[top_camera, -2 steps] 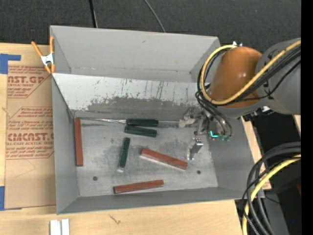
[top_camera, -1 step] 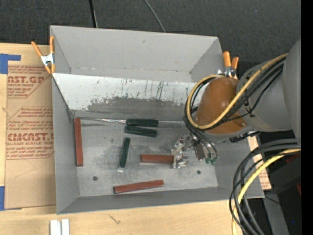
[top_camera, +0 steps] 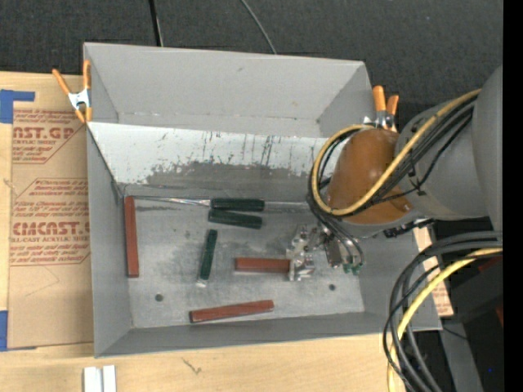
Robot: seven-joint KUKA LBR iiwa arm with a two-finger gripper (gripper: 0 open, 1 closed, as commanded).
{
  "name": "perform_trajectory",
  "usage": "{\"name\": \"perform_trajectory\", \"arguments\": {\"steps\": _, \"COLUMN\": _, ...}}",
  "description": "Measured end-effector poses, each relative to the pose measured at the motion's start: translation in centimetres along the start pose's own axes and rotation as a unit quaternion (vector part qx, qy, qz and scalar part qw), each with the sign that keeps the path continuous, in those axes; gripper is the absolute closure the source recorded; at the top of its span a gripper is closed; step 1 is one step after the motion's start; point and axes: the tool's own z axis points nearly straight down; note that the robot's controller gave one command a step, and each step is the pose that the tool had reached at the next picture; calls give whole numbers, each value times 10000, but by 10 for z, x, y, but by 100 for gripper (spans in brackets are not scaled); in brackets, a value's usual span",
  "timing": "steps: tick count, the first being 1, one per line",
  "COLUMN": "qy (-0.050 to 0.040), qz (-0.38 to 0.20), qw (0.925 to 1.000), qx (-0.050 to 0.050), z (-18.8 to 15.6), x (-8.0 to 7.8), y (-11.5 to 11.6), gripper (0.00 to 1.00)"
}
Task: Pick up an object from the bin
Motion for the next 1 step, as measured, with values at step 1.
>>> {"name": "perform_trajectory", "arguments": {"steps": 1, "qy": 34, "qz": 136, "qw": 9999, "qx": -7, "z": -135, "x": -2, "y": -2, "gripper": 100}}
